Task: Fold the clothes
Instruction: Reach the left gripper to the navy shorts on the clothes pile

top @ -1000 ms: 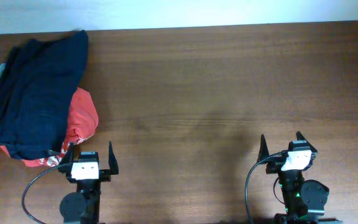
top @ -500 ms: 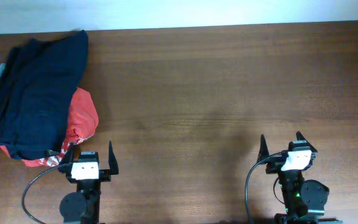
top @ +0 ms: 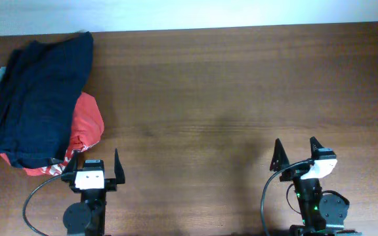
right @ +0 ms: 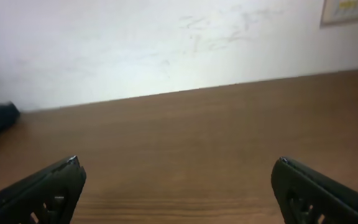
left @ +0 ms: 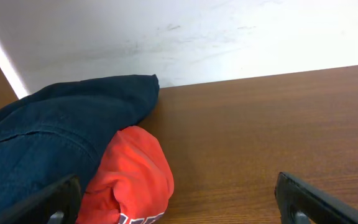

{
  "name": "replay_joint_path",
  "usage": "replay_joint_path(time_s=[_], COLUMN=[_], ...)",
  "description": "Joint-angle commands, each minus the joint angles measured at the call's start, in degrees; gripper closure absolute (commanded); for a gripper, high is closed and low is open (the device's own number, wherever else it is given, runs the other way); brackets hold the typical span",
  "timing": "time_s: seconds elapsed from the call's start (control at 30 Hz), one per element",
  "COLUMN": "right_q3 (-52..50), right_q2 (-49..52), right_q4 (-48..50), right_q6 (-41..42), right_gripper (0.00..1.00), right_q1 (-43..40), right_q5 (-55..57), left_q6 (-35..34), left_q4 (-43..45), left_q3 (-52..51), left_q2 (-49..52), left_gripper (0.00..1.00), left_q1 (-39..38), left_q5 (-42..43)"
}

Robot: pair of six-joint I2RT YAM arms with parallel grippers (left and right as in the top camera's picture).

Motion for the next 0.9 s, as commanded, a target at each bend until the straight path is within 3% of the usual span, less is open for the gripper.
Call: replay_joint_path(time_s=[0.0,0.23,0.43,0.63,0.73,0.87], right_q3=[3.6,17.4,39.9,69.6,81.0,88.4], right_q2=[0.0,9.7,32.4,58.6,69.4,79.4], right_q4=[-1.0,-11.0,-21.2,-42.9,-52.0,-57.8], right_q6=[11.3,13.2,7.5,2.7,2.5,2.5], right_gripper=[0.01,0.01,0.01,0.01,0.01,0.01], right_q1=[-0.1,-0.1,-0.1,0.0,-0.1,-0.1], right_q5=[-1.2,-5.7,-10.5,-16.5,-16.9,-15.3], left_q6=[0.1,0.1,0.1,-0.2,-4.3,-7.1], left_q4=[-0.2,-0.2,0.7,6.8,12.3,4.2], left_q3=[-0.2,-0.2,-0.2,-0.2,1.0,10.1], left_q2=[-0.5,-0.4,-0.5,-0.5,-0.4,2.5], left_gripper=[0.01,0.01,0.01,0.01,0.01,0.01], left_q1=[0.2,0.2,0.2,0.2,0.2,0.2], left_q5=[-1.0,-1.0,-1.0,2.4,7.0,4.9])
